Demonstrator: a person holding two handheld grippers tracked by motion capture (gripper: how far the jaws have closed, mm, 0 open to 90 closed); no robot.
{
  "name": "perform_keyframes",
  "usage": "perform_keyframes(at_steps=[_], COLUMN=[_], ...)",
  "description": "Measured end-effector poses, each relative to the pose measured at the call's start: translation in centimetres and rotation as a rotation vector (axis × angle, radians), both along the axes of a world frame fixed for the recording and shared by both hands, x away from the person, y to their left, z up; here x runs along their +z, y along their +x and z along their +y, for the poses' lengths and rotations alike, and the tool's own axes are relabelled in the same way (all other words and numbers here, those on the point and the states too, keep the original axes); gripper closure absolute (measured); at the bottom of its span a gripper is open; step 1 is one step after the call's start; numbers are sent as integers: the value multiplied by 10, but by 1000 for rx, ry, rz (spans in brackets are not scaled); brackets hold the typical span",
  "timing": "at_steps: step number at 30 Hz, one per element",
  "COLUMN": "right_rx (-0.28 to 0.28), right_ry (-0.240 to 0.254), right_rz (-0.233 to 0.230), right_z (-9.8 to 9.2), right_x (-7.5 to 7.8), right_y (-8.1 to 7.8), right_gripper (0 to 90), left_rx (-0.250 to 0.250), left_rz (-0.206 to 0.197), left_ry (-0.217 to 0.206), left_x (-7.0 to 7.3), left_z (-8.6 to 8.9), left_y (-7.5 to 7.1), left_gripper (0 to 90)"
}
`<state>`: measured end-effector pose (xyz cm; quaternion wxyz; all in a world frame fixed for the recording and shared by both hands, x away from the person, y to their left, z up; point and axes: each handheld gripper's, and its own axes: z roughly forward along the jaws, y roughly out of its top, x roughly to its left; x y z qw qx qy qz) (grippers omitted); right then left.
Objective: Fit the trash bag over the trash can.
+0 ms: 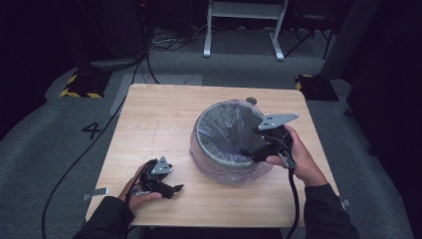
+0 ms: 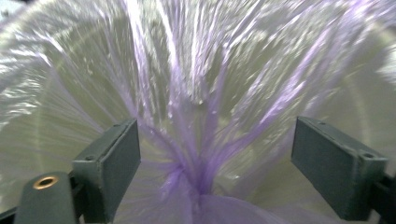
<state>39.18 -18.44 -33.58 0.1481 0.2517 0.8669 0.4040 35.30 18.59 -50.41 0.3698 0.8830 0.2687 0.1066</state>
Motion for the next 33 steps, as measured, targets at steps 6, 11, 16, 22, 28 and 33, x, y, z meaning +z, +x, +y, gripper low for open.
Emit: perform_keyframes(at_steps=[6, 11, 16, 22, 28, 33], right_rx=[-9, -34, -47, -68, -85, -118], right_ry=[134, 153, 171, 188, 172, 110], right_rz=[-72, -109, -130, -165, -177, -154], right_z=[-23, -40, -56, -75, -91, -101], right_x=[10, 14, 6, 1, -13, -41], right_y=[-14, -27, -40, -53, -67, -71], right_gripper=[167, 172, 175, 168, 166, 164], left_rx=[-1, 0, -1, -2, -6, -7], left_rz=[-1, -1, -1, -1, 0, 0], left_ry=[1, 0, 1, 0, -1, -1], left_x=[0, 0, 0, 0, 0, 0], left_z=[0, 0, 0, 0, 0, 0], left_y=[0, 0, 0, 0, 1, 1], left_gripper=[140, 140, 140, 139, 138, 136])
